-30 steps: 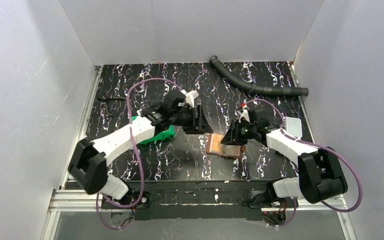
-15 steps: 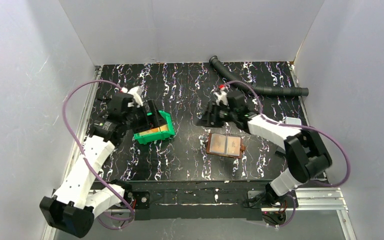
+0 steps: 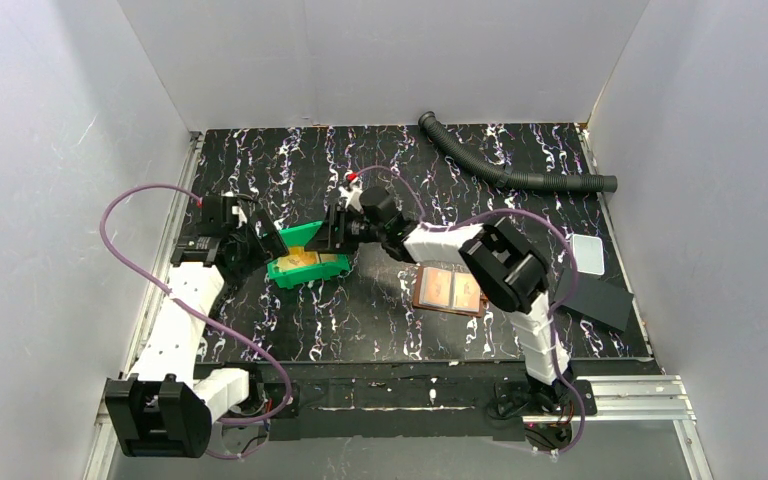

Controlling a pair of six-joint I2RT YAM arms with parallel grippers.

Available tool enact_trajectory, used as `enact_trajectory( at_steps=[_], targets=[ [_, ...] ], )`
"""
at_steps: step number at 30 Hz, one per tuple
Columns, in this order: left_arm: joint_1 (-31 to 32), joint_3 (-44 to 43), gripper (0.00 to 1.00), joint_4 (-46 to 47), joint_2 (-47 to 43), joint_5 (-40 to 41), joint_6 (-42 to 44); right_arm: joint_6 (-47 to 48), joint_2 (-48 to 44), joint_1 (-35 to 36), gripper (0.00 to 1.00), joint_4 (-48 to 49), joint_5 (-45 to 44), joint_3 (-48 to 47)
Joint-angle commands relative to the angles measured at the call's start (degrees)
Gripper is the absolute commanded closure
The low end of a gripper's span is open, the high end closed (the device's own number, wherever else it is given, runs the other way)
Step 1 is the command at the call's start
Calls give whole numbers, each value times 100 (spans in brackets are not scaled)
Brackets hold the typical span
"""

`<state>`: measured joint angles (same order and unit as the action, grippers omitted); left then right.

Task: Put the credit cards into the card holder
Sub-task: Pick up the credit card from the storage box.

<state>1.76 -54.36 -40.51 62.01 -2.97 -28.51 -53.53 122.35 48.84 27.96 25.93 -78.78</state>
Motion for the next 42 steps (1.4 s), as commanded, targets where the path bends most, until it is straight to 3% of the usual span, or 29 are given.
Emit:
enact_trajectory(
  at_steps=[1,5,9,12,19,25,33,39,42],
  targets=[
    [-19,152,2,261,93,-37,6,429,236,179,36,-140,-517,-731],
    [-20,-593,6,-229,691,-77,193,279,590,197,35,-785,-675,-1408],
    [-24,-752,11,-426,1025,47,143,681,797,305,35,-2127,-967,-2254],
    [-21,-534,14,-287,1067,26,94,831,823,351,36,-2611,-1129,-2392],
    [-19,-627,34,-400,1378,105,295,1213,1272,350,53,-3746,-997,-3197],
    [-24,-733,50,-520,1841,153,375,1123,1439,372,54,-3747,-915,-3268],
    [-20,-714,59,-607,1960,175,393,960,1816,379,61,-3854,-719,-3666],
    [-18,-617,72,-584,2014,49,449,969,1834,376,59,-3986,-799,-3824],
    [-22,-634,73,-560,1988,71,526,1047,1812,383,56,-4155,-831,-4057]
  ],
)
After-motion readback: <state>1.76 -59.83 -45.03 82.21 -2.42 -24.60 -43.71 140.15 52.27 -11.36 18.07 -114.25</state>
